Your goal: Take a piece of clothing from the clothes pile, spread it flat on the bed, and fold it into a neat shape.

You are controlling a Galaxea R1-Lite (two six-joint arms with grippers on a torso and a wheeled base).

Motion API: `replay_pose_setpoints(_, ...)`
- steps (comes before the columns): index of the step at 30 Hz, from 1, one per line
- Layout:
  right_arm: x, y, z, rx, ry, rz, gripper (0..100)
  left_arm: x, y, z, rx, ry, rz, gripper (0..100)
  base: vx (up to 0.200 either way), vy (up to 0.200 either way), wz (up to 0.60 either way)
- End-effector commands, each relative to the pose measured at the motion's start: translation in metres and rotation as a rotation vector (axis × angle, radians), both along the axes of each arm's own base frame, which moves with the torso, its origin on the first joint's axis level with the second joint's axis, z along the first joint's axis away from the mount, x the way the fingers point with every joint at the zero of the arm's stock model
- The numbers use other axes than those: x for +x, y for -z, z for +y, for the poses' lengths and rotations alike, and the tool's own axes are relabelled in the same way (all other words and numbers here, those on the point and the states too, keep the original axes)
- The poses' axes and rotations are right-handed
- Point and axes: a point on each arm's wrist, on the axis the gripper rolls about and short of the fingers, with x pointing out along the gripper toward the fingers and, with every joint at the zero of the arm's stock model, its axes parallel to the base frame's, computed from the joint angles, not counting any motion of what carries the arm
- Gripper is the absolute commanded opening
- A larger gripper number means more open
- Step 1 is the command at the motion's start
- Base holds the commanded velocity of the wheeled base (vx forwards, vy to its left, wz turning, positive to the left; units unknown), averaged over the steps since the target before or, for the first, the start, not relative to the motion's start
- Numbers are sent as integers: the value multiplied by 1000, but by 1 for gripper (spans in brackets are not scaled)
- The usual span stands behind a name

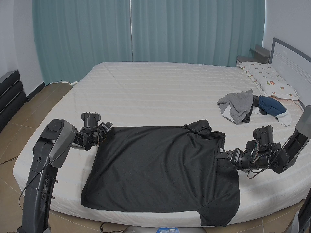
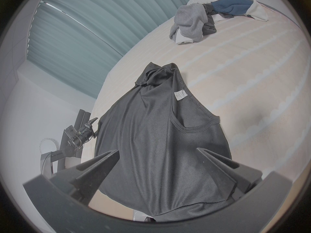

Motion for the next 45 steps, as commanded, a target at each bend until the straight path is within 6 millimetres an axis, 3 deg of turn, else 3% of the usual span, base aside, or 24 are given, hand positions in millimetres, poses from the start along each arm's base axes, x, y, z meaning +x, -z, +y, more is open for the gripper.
replay_pose_setpoints(1, 1, -1, 0, 1, 0, -5, 100, 0, 5, -1, 4, -4, 5, 100, 0, 0, 0)
replay_pose_setpoints(2, 1, -1, 0, 1, 0, -5, 100, 0, 5, -1, 4, -4, 5, 100, 0, 0, 0)
replay_pose_setpoints(3, 2, 0, 0, 1, 0, -5, 100, 0, 5, -1, 5, -6, 0, 0, 0, 0, 0)
replay_pose_setpoints(23, 4, -2, -1, 1, 5, -13, 100, 4, -26, 2, 77, -155, -135, 0, 0, 0, 0)
replay_pose_setpoints(32, 36, -8, 7, 10, 4, -88, 100, 9, -34, 6, 63, -169, -281, 0, 0, 0, 0)
replay_pose_setpoints(37, 59, -15, 27, 0, -5, -150, 100, 12, -29, 16, 82, -183, -305, 0, 0, 0, 0)
replay_pose_setpoints(41, 74, -11, 40, -5, -15, -164, 100, 12, -29, 18, 79, -188, -331, 0, 0, 0, 0)
replay_pose_setpoints(45, 103, -1, 54, -38, 12, -178, 100, 14, -24, 20, 80, -210, -370, 0, 0, 0, 0)
